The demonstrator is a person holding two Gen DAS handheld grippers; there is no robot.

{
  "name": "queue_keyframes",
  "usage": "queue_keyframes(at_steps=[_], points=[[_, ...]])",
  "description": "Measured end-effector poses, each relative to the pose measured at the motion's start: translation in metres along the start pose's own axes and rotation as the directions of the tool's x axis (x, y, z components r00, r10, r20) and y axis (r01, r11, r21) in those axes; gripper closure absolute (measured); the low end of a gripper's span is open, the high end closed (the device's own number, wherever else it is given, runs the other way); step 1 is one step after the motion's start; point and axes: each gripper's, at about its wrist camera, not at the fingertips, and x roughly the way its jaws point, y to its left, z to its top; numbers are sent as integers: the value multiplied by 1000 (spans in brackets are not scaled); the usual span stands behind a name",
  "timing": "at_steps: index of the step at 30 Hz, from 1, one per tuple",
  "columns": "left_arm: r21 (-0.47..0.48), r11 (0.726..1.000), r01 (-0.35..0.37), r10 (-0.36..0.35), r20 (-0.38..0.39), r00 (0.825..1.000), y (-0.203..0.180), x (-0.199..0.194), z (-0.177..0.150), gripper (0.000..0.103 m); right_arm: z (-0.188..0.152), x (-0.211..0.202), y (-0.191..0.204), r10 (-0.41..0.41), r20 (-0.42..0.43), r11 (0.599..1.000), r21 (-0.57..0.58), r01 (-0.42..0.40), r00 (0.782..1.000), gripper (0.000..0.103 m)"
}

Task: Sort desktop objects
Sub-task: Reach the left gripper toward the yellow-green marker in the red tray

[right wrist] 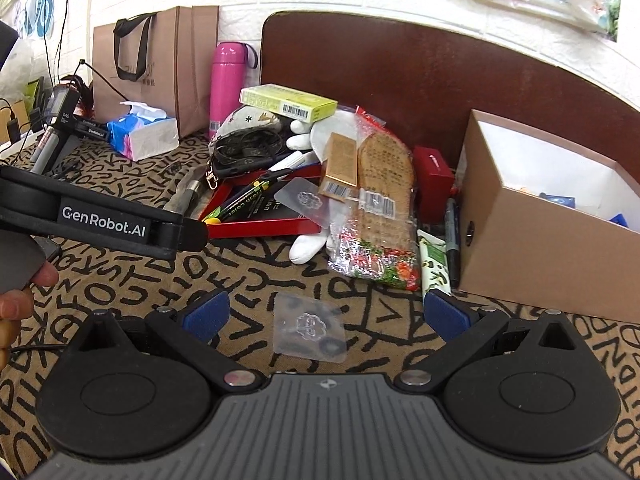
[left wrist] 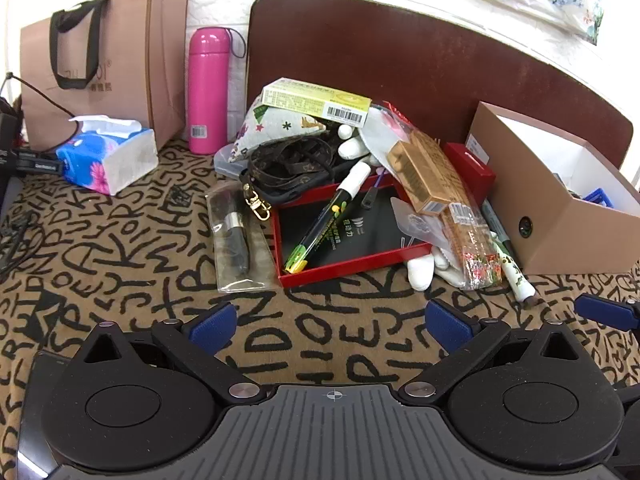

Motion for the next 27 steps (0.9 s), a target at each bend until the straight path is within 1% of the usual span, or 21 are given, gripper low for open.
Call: queue_keyframes(at_steps=[7,10,16,17,19,22,24,27], points=[[-26,999,45,-45,-25,999,15,19,5,0,4,18,4,52,-15,999,-3,-52,999,0],[-42,998,51,-52,-40,998,23,27,8,0,7,29,7,74,-27,997,-6,-74,997,0],[-46,997,69,-71,-41,997,33,41,14,0,13,48,14,108,-31,994,-20,-109,994,2],[-44,996,73,-75,-38,996,34,45,16,0,14,51,14,120,-31,993,-19,-120,992,3],[-44,996,74,-76,-47,996,36,54,19,6,17,58,15,138,-34,990,-11,-138,990,7],[-54,994,93,-96,-62,993,39,67,25,10,21,70,17,151,-42,988,-15,-152,988,12],[-56,993,100,-104,-67,992,40,75,27,12,23,78,17,155,-41,988,-17,-155,987,16],[-46,994,97,-100,-75,992,41,86,30,14,27,89,16,155,-42,988,-22,-156,987,18]])
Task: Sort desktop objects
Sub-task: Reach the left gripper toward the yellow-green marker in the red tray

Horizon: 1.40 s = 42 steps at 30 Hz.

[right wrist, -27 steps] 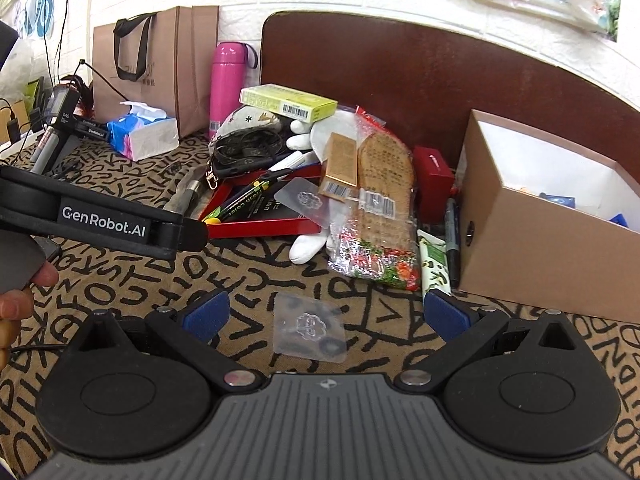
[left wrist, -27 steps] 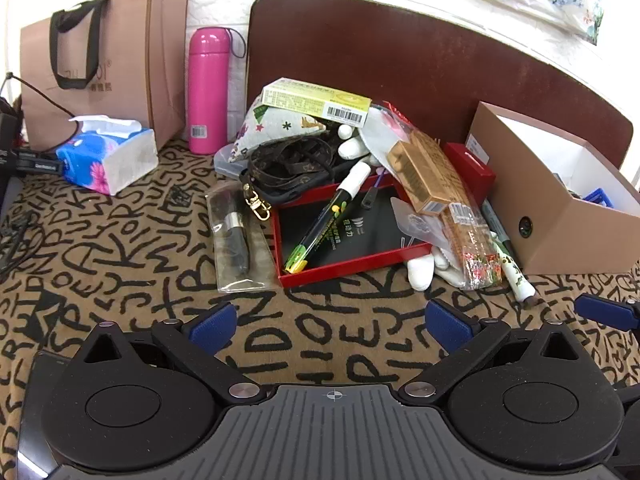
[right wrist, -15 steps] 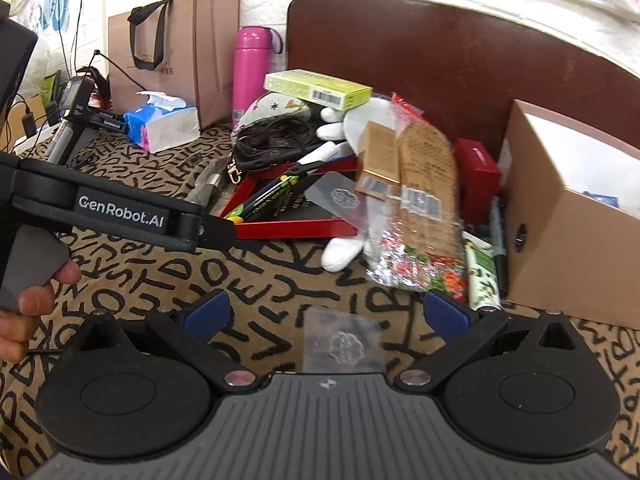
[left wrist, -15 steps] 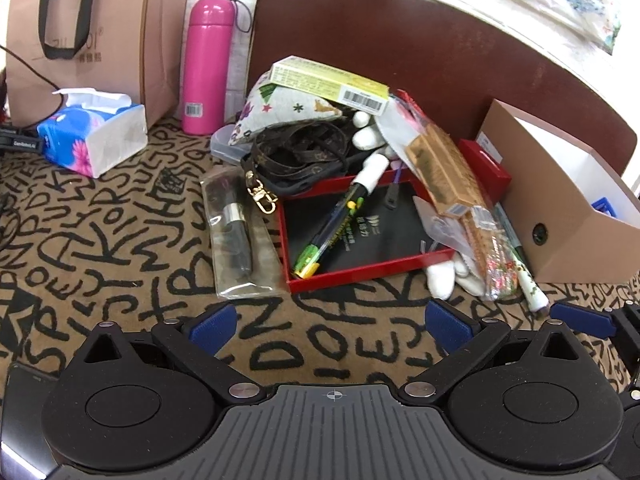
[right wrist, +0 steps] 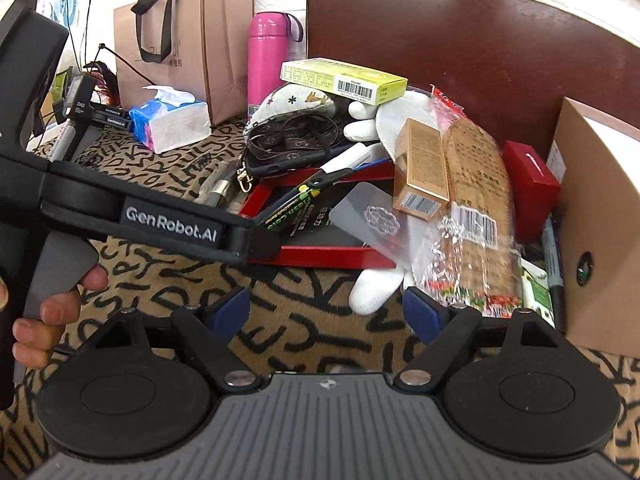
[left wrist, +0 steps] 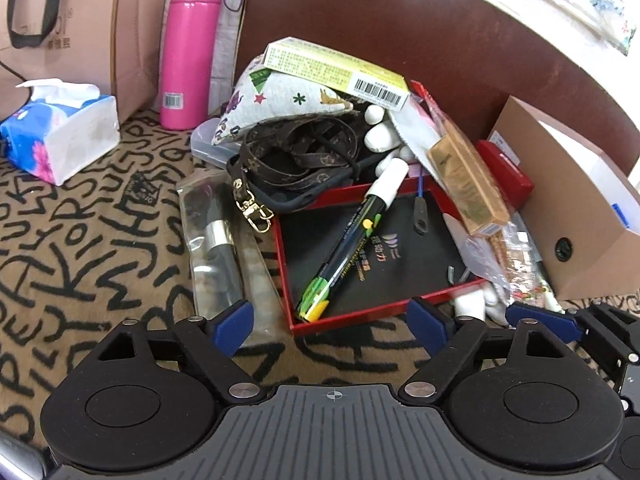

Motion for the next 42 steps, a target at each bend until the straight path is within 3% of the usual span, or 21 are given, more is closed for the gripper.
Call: queue_keyframes(at_steps=[5,7,13,19,26,36,42], points=[[5,999,34,-34,-2,999,3,10,6,18,7,14,-2,-3,5,1000,-25,3,1000,24],[0,999,38,-38,-1,999,4,13,9,24,9,16,-4,-7,18,1000,-24,8,1000,25],[-16,997,73,-73,-9,997,8,24,11,25,15,26,-5,-14,26,999,-36,15,1000,25],[12,999,45,-45,-10,999,4,21,5,32,14,22,-6,-21,21,1000,-11,22,1000,32],[54,998,44,-41,-46,998,-9,-3,-19,33,-3,-5,-5,15,-19,1000,9,-15,1000,32],[59,993,103,-96,-106,990,-30,-51,-71,34,-43,-63,-5,70,-66,995,71,-66,995,32],[85,990,115,-105,-117,988,-37,-62,-82,31,-53,-85,-8,70,-33,995,69,-67,997,34]])
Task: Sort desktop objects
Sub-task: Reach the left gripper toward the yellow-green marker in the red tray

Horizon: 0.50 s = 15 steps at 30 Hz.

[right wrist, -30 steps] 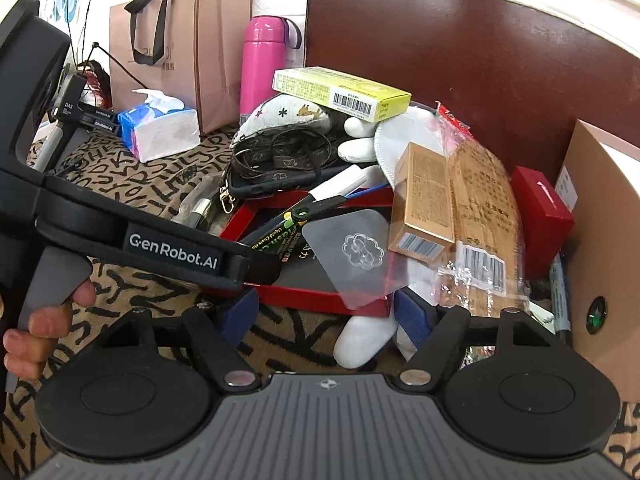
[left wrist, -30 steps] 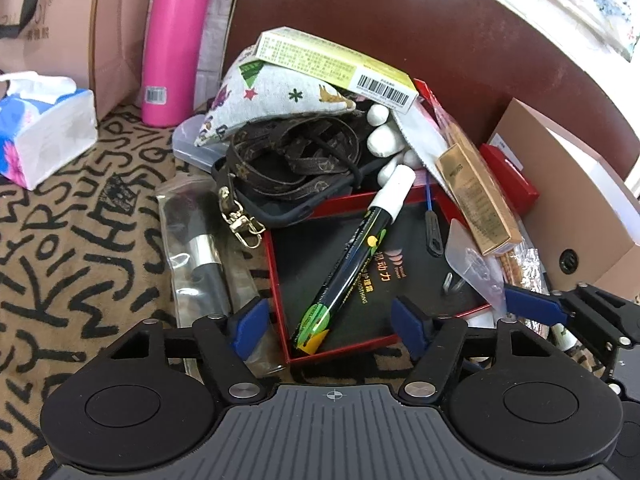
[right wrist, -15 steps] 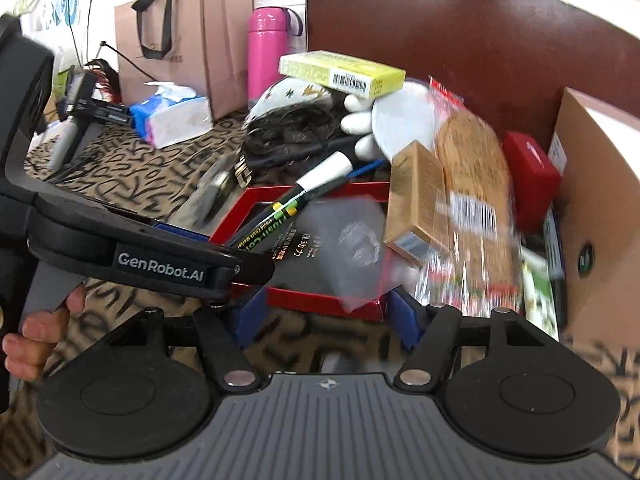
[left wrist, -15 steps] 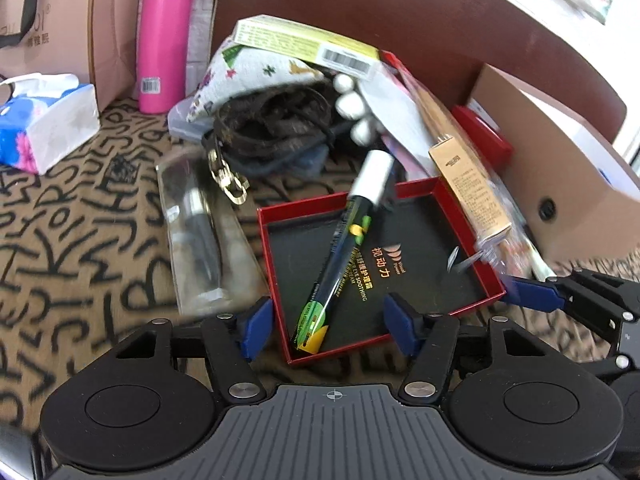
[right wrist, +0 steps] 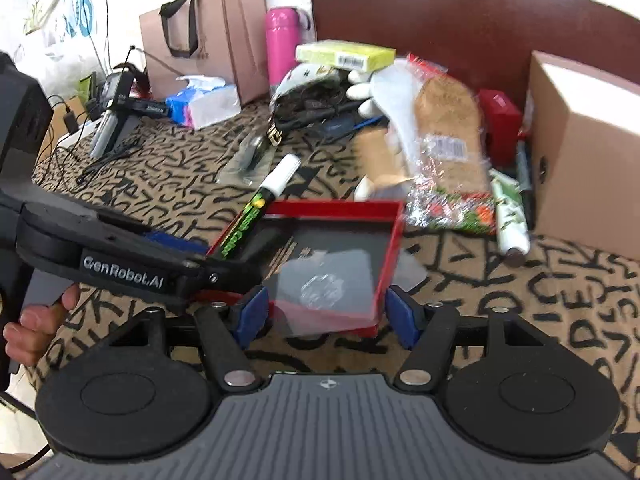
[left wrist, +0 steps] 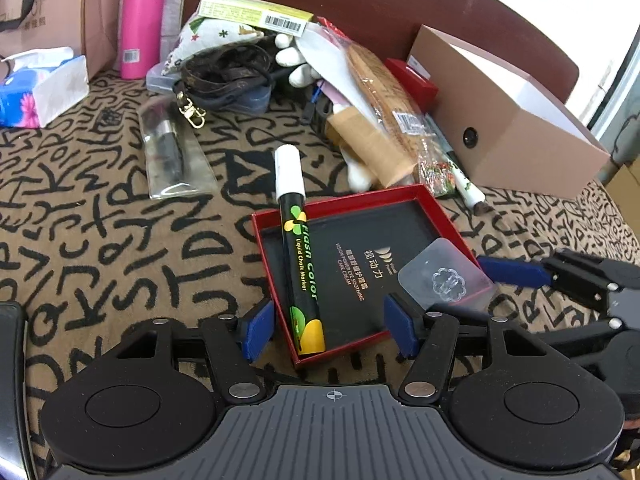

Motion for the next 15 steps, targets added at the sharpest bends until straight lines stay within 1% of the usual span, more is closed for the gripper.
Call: queue_keyframes(at_steps=[3,5,6,9,10,13,15], points=[[6,1000,-17,17,18,1000,-1,-2,6,31,6,-4,2,-33,43,999,-31,34,999,34],[17,1000,-19,18,36,999,-2,-3,11,31,9,-3,6,-20,58,998,-50,23,998,34],[25,1000,-17,16,45,999,-3,-3,14,34,9,-2,8,-12,58,998,-57,15,998,35],[40,999,-18,15,61,998,-4,-3,20,34,10,5,13,10,46,998,-68,-7,999,39],[44,999,-21,18,63,998,-4,-1,21,32,10,7,14,17,39,998,-68,-14,999,39],[52,997,-55,52,45,998,-3,10,21,32,6,15,16,18,11,997,-77,-18,1000,40],[32,998,-54,53,24,998,3,18,20,32,4,20,14,18,2,997,-70,-17,1000,42]])
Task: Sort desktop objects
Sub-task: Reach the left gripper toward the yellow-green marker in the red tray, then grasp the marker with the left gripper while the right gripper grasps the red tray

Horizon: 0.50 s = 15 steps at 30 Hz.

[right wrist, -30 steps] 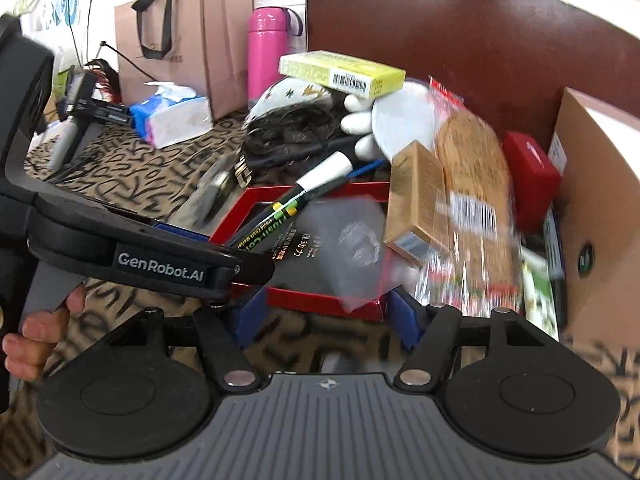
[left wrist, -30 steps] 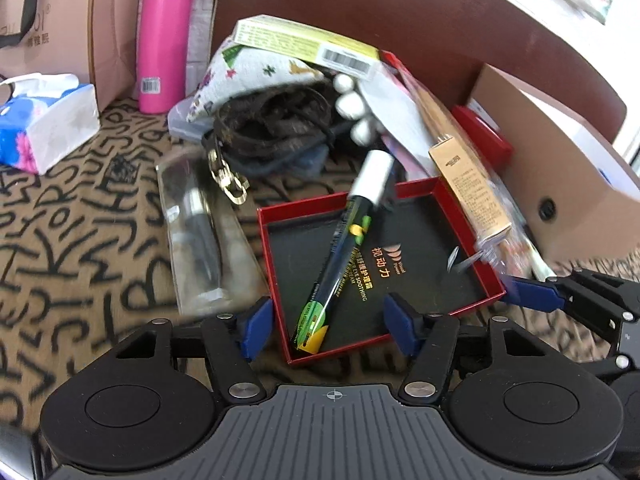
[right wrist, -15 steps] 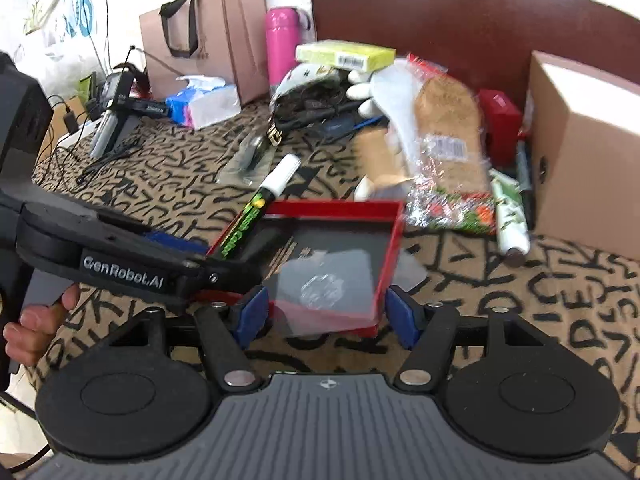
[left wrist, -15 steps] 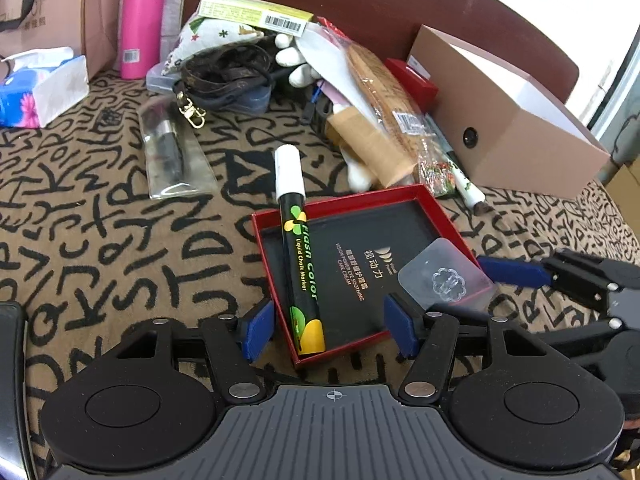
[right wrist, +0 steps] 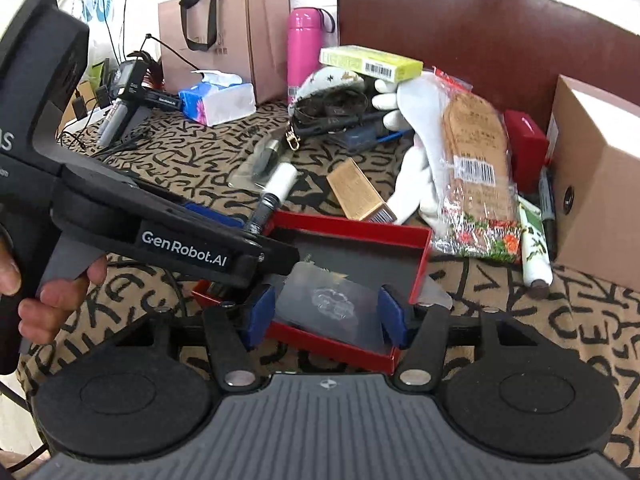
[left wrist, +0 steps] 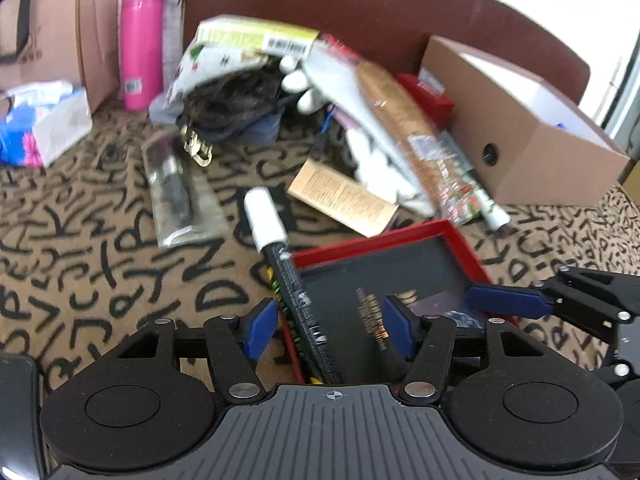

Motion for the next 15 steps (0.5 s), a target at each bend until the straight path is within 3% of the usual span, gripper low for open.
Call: queue_keyframes(at_steps=[3,7,9,15], points=[[-28,1000,4,-5,-7,1000,8,8,-4,42,-1,5,-1,-14,0,1000,-5,14,1000,43],[-52,999,2,-2,-3,1000,16,5,-3,76,2,8,-2,-28,7,1000,-5,28,1000,56],[-74,997,30,-30,-5,1000,20,2,-3,79,4,6,-3,-14,17,1000,1,14,1000,74],[-72,997,37,-35,21,999,17,-11,-5,80,11,-10,-12,-62,82,998,37,59,995,91]])
